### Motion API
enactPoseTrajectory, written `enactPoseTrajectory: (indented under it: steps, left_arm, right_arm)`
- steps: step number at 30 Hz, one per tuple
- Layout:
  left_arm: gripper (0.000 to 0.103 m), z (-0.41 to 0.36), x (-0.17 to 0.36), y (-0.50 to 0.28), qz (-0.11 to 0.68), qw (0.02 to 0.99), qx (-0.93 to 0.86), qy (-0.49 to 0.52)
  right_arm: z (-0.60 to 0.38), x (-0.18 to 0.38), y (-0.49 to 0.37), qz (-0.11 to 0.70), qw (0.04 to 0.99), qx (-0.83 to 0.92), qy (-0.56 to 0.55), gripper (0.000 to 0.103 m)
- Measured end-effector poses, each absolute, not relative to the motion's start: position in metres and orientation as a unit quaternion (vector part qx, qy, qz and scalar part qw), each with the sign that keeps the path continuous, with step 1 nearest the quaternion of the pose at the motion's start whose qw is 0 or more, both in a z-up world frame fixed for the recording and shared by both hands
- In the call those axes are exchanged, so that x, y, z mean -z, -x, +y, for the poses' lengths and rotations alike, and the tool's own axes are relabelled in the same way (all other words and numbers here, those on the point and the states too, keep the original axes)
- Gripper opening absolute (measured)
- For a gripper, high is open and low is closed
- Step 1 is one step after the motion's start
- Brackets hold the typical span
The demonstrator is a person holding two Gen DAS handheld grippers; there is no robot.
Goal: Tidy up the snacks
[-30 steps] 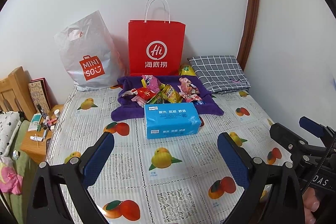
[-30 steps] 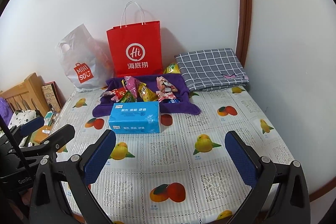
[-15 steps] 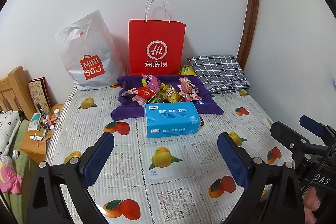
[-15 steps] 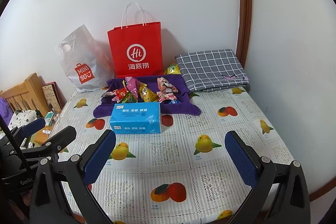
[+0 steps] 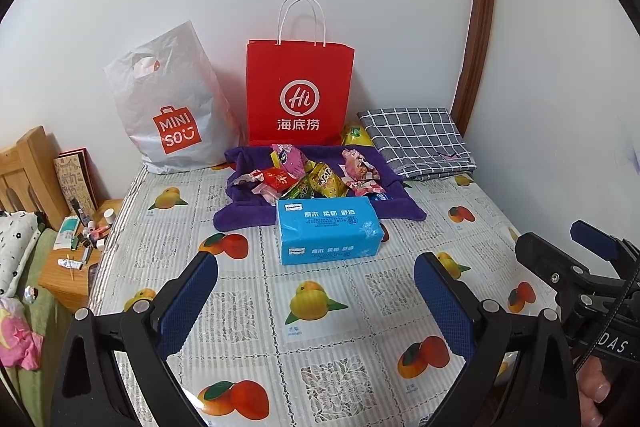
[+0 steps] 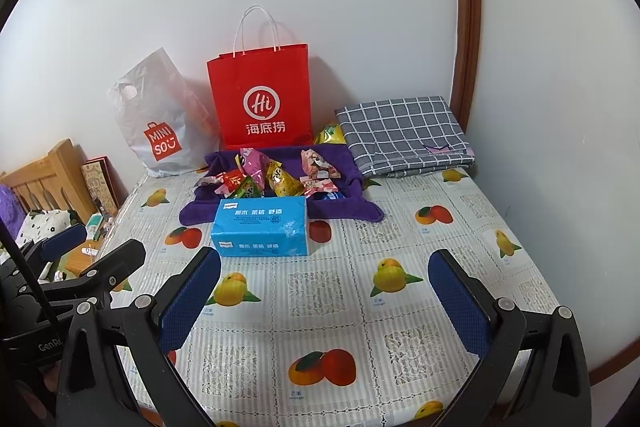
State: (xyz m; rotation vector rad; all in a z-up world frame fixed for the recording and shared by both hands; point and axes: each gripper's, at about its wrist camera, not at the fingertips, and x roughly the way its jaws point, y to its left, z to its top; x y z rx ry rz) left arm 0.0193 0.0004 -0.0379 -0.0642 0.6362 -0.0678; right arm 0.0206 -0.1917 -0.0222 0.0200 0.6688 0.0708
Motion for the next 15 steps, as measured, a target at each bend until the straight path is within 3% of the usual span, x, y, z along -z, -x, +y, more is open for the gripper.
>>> enactPoseTrajectory:
  steps: [15]
  left_arm:
    - [0.099,-0.001,0.0372,-0.0207,0.312,0.949,0.035,0.032]
  right_arm:
    - [-0.1926,0.0182,-0.0197,0.321,0.946,-0.041,-0.01,0.102]
